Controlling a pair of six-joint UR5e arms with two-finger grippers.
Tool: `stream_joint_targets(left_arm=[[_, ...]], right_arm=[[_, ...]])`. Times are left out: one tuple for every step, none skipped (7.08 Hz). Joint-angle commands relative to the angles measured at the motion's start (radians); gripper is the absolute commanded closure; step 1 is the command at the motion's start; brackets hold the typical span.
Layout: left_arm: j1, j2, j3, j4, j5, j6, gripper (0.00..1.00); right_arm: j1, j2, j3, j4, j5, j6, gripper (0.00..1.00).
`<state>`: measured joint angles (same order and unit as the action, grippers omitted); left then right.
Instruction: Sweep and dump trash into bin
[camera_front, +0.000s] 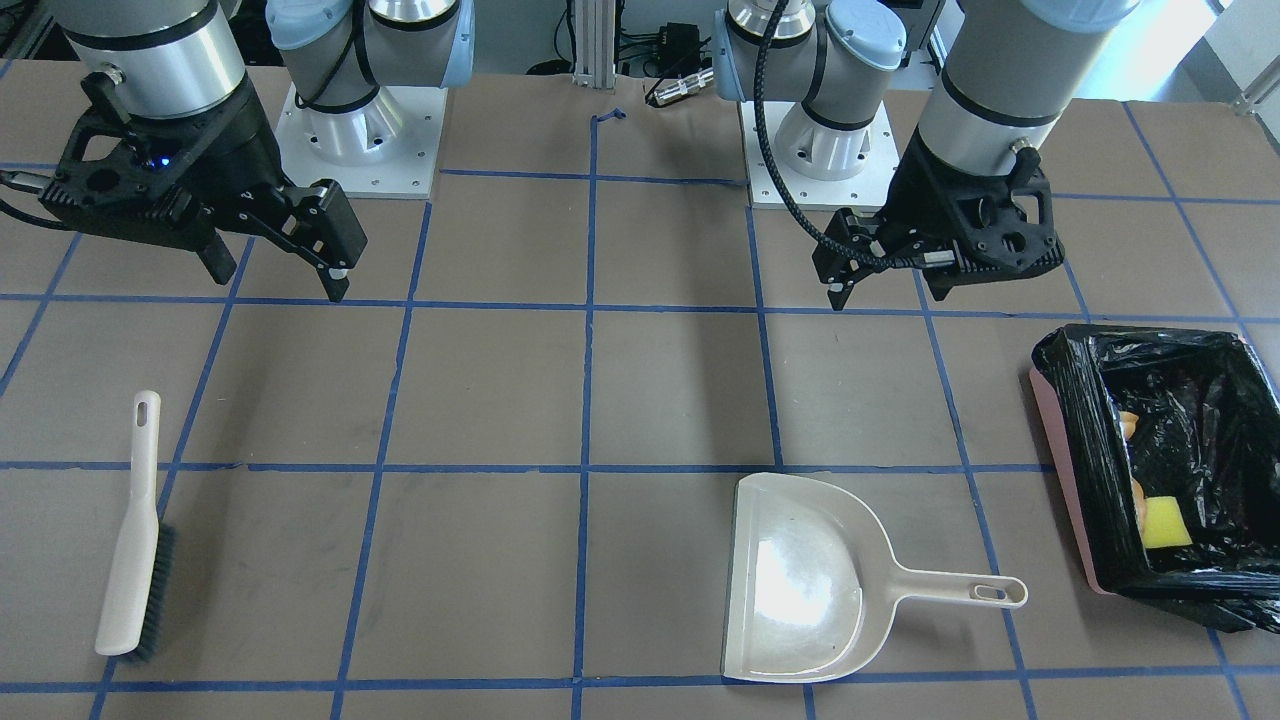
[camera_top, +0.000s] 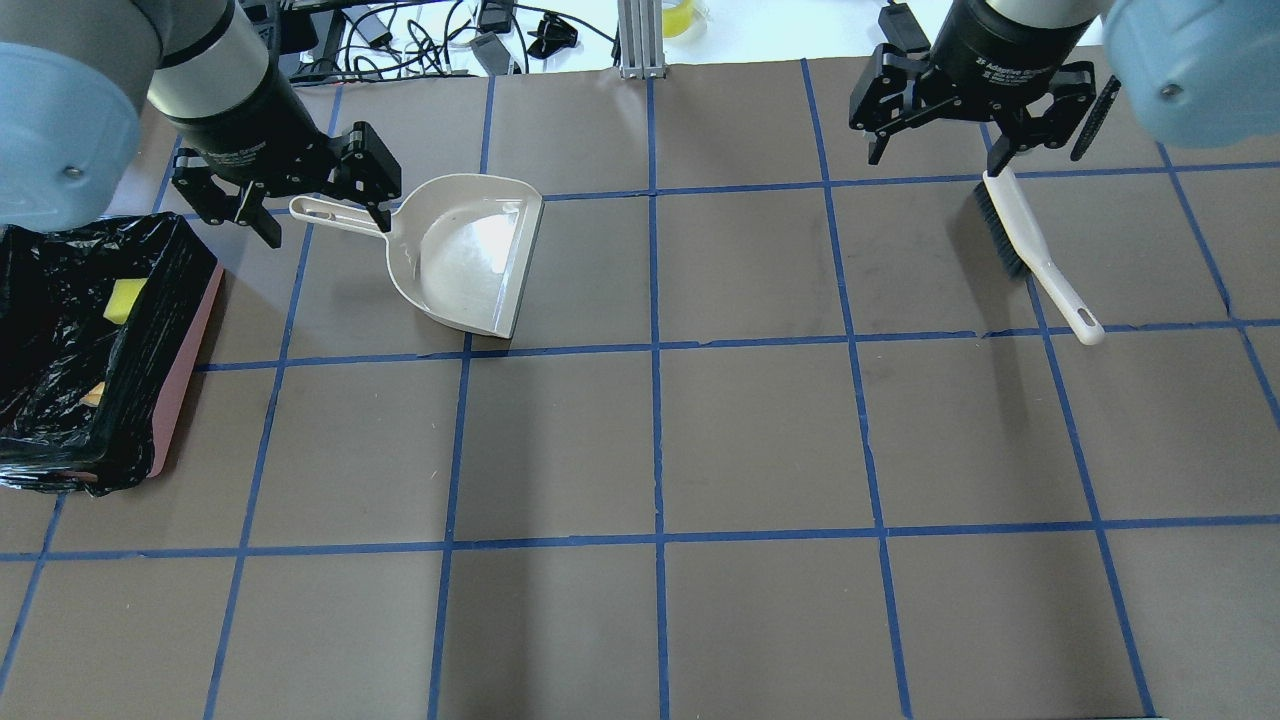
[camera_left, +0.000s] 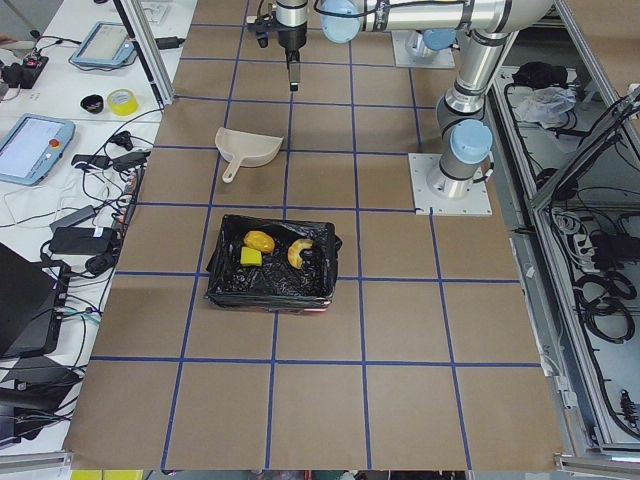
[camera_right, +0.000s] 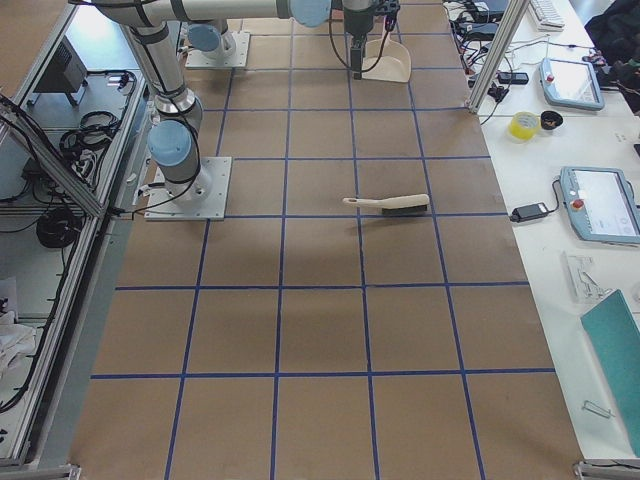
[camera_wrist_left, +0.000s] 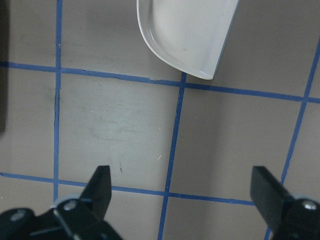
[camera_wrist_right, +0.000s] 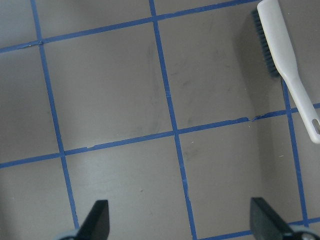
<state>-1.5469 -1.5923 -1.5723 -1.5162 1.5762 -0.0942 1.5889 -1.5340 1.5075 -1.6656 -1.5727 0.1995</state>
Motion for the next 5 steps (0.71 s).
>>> stream_joint_targets(left_arm=[[0.014, 0.025, -0.015, -0.022, -0.050, 0.016, 0.00], [0.013, 0.026, -0.018, -0.027, -0.044, 0.016, 0.00], [0.014, 0.026, -0.018, -0.027, -0.042, 0.016, 0.00], [0.014, 0.023, -0.018, -0.024, -0.044, 0.016, 0.00], [0.016, 0.018, -0.020, -0.024, -0.042, 0.016, 0.00]], right_arm=[[-0.003, 0.000, 0.000, 0.000, 0.000, -0.002, 0.00], [-0.004, 0.000, 0.002, 0.000, 0.002, 0.001, 0.00], [-0.003, 0.000, 0.000, 0.000, 0.002, 0.003, 0.00], [-0.004, 0.000, 0.000, 0.000, 0.000, 0.001, 0.00], [-0.004, 0.000, 0.000, 0.000, 0.002, 0.001, 0.00]])
